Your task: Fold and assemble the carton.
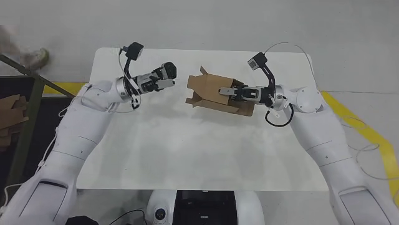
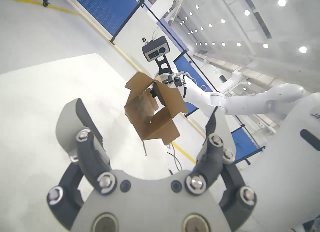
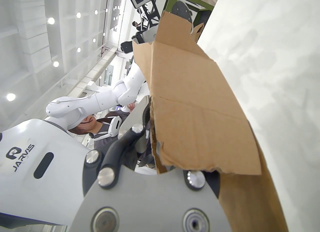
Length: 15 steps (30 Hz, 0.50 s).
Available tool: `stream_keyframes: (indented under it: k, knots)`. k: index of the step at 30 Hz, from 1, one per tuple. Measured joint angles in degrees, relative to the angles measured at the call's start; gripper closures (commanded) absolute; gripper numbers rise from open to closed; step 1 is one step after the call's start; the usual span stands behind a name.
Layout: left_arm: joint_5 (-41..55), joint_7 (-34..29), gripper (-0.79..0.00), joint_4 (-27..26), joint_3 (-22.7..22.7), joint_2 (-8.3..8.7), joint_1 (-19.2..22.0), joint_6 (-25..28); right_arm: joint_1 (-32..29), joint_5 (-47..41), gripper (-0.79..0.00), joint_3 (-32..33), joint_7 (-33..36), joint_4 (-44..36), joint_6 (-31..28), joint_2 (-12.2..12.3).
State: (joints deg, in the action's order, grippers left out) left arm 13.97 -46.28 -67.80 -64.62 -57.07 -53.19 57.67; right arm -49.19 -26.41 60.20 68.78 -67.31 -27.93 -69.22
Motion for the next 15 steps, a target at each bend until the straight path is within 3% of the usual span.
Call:
stream_keyframes:
  k: [15]
  knots:
    - [-3.53,0.01,-0.785,-0.68,-1.39,0.48,1.41,0.33,0.0,0.0,0.0,0.0,0.0,0.0,0.0,0.0]
